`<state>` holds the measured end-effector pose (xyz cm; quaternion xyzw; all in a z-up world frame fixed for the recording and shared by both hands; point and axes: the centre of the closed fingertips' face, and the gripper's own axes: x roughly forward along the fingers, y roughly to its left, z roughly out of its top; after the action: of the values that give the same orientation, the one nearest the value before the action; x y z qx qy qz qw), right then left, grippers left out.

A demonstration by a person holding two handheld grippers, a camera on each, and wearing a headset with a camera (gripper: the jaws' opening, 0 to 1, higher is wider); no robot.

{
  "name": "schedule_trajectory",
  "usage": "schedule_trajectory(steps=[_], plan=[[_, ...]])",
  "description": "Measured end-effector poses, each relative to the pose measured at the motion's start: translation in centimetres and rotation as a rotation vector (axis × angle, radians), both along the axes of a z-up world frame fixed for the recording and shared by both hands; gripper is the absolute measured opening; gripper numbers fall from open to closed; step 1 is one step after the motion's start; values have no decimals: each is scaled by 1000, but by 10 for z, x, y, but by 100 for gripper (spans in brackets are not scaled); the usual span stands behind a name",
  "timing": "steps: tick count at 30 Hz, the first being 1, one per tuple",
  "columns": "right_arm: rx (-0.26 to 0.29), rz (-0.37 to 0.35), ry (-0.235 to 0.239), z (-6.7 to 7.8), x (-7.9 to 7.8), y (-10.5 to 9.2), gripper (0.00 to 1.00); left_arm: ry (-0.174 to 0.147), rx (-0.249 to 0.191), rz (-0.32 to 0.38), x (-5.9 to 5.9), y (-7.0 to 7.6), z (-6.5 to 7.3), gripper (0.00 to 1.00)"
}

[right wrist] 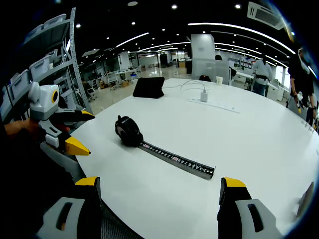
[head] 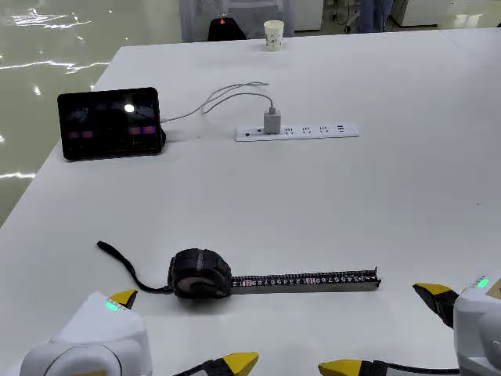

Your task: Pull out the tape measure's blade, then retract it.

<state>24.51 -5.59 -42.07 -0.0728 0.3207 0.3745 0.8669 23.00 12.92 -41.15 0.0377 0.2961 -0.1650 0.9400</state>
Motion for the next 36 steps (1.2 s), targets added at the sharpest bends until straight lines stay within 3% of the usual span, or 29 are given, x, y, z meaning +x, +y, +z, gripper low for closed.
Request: schedule_trajectory(steps=[15,19,23,36], plan=[[-5,39,3,-2,-4,3,99,13,-3,14,0,1,-2,99],[-8,79,3,-3,-6,6,99,15,-28,26,0,0,-3,99],[-18,100,-3,-3,-5,5,99,16,-21,34,1,2,-5,99],[-24,169,-26,-4,4,-3,96,12,-26,51,15,4,-6,99]])
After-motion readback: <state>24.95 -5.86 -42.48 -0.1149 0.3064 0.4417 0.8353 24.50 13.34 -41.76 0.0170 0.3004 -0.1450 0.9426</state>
